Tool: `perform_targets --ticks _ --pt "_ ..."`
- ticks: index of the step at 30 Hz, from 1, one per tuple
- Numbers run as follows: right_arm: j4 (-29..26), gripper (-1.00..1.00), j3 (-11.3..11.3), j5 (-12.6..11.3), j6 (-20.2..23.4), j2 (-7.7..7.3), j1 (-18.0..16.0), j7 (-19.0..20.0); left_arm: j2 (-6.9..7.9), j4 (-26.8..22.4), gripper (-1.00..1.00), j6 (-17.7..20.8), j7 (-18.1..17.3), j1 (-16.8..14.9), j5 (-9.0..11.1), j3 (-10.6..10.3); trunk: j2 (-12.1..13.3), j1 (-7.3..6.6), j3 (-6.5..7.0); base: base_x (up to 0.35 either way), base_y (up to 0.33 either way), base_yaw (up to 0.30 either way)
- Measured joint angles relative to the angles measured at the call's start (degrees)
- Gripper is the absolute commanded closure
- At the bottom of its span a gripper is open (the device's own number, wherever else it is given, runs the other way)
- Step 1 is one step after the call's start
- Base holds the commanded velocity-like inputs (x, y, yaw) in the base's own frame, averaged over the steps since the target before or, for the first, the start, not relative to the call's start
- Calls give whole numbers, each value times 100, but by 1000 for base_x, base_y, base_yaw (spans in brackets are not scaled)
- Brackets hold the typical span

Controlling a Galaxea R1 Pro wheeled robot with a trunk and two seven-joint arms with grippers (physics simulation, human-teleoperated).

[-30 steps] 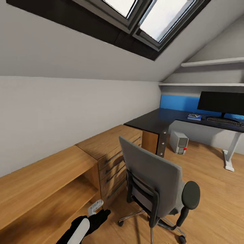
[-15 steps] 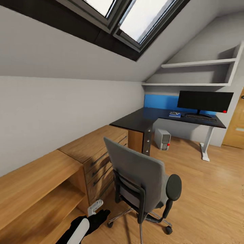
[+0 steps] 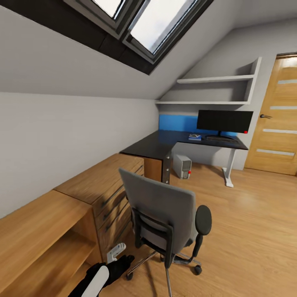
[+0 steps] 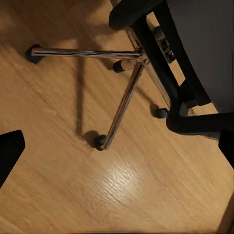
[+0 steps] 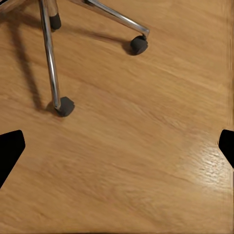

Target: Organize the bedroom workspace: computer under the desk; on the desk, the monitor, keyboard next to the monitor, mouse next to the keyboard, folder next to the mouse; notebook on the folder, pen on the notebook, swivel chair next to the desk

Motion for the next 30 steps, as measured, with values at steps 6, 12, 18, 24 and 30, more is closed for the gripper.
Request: perform_targets --ticks 6,12,18,24,30 --pt "0 -100 2 0 0 0 -1 0 7 0 -100 0 -1 0 1 5 0 0 0 0 30 -300" --pt "-1 -100 5 0 1 0 0 -1 14 0 -100 0 2 0 7 12 0 0 0 0 7 -300" --pt "0 -100 43 0 -36 0 -1 -1 27 0 -100 0 2 0 1 24 0 0 0 0 1 -280" --pt "1 -100 25 -2 -202 0 -2 -1 28 -2 -100 0 3 1 -6 27 0 0 0 0 0 -111" --pt "2 -100 19 -4 -261 0 -3 -1 29 -2 -100 0 4 2 -5 27 0 0 0 0 0 -29"
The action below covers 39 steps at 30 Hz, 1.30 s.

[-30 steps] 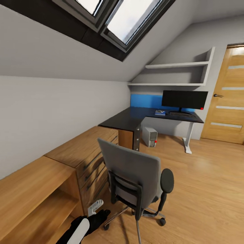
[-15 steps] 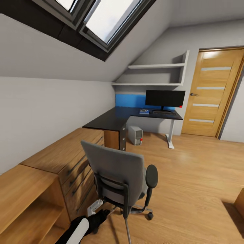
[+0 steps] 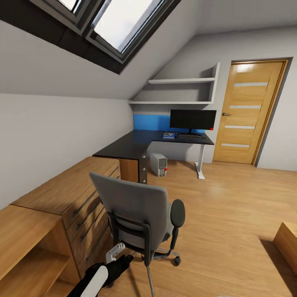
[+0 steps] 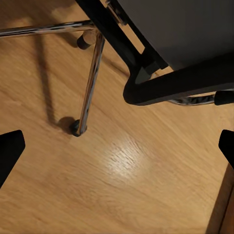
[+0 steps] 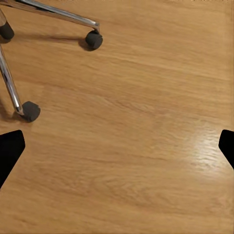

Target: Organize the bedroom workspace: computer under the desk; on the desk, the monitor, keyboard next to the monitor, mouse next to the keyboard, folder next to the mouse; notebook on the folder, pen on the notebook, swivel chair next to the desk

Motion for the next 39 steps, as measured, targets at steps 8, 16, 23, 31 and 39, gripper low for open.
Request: perform_targets --ticks 8,16,23,31,39 --pt "3 -100 -12 0 -22 0 0 2 0 1 -100 1 2 0 9 1 0 0 0 0 114 -6" --pt "-40 -100 12 -5 -21 -11 4 7 9 -15 -100 193 30 -33 56 51 0 0 -5 0 122 -150" --pt "-64 -100 -9 -9 -21 -13 6 8 49 -148 -100 598 32 -69 84 72 -79 43 -45 0 16 -121" --pt "-66 -100 -24 -13 -17 -9 4 9 119 -287 -100 990 -2 -74 92 158 -400 219 -190 0 3 -21" --pt "-44 -100 -28 -20 -10 -9 5 9 158 -277 -100 1051 -13 -71 95 275 -721 395 -334 0 0 -3"
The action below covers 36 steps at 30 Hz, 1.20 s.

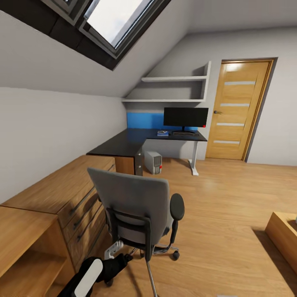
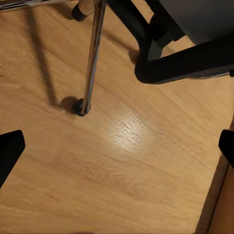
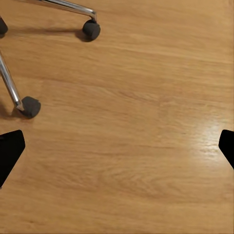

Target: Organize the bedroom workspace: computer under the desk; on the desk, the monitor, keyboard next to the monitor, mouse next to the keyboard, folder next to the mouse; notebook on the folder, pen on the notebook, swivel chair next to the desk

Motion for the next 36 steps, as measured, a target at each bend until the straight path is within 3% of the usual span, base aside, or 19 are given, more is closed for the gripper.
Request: perform_targets --ticks 6,12,15,18,19,21,27,28,29,34,36 --pt "41 -100 2 -24 -7 0 0 4 19 168 -100 -15 40 46 -69 21 -241 132 -108 0 0 -79" --pt "41 -100 22 -22 -22 15 -3 -10 212 193 -100 -35 42 69 -101 -47 -481 264 -215 0 0 -61" --pt "-18 -100 37 -24 1 118 -14 -35 276 198 -100 -47 33 70 -103 -32 -602 329 -269 0 0 -18" --pt "-66 -100 41 3 24 578 -26 -82 361 203 -100 -56 21 67 -99 -9 -722 395 -323 0 0 -7" --pt "-68 -100 39 10 24 833 -43 -98 382 205 -100 -58 18 56 -100 -6 -762 417 -341 0 0 -4" --pt "-66 -100 34 37 23 1070 -112 -119 397 205 -100 -60 16 44 -99 -3 -842 461 -377 0 0 -3" --pt "28 -100 53 123 32 1473 -608 -148 426 206 -100 -62 5 17 -97 4 -1083 593 -484 0 0 -1" --pt "75 -100 69 144 40 1639 -829 -157 430 207 -100 -62 -15 9 -98 2 -1123 615 -502 0 0 0" --pt "86 -100 69 145 43 1707 -902 -159 433 206 -100 -65 -25 7 -98 4 -1163 637 -520 0 0 0" --pt "161 -100 77 153 39 1977 -1084 -185 488 206 -100 -117 -53 0 -89 40 -1364 747 -610 0 0 0" --pt "298 -100 74 155 15 2072 -1184 -211 574 206 -100 -193 -63 -19 -62 149 -1444 791 -646 0 0 0"
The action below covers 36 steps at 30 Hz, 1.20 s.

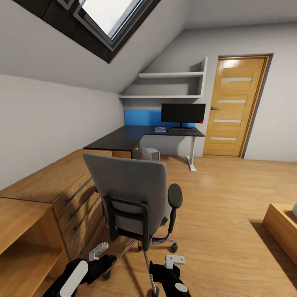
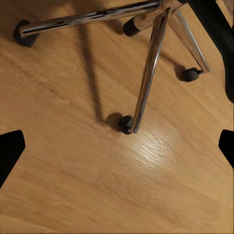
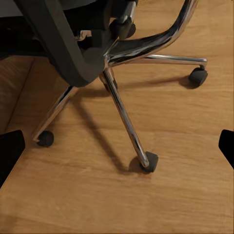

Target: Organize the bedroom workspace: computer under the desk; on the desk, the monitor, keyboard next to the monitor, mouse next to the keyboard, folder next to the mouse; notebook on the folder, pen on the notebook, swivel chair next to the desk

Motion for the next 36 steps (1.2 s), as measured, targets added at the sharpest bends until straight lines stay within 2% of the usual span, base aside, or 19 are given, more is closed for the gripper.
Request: perform_targets --ticks 6,10,13,18,22,31,32,36 --pt "380 -100 -8 -7 -42 200 -282 -25 118 0 -100 -45 -22 -140 37 483 -241 132 -108 0 0 0" --pt "466 -100 -12 -8 -62 247 -330 -29 136 -1 -100 -46 -22 -252 40 584 -401 220 -180 0 0 0" --pt "487 -100 -13 -11 -65 263 -352 -31 144 13 -100 -28 -20 -359 33 611 -521 286 -233 0 0 0" --pt "503 -100 -18 -19 -66 350 -484 -37 147 79 -100 -5 -16 -574 17 636 -523 286 -234 0 0 0" --pt "502 -100 -18 -18 -64 402 -520 -43 140 101 -100 -86 -10 -619 -16 629 -523 286 -234 0 0 0" --pt "473 -100 -23 -8 -76 404 -529 -44 98 122 -100 -320 -6 -621 -42 585 -523 286 -234 0 0 0" --pt "506 -100 9 24 -108 437 -561 -21 66 90 -100 -353 -38 -589 -72 553 -523 286 -234 0 0 0" --pt "495 -100 -31 157 -238 483 -691 -46 120 -37 -100 -482 -167 -460 -201 423 -523 286 -234 0 0 0"
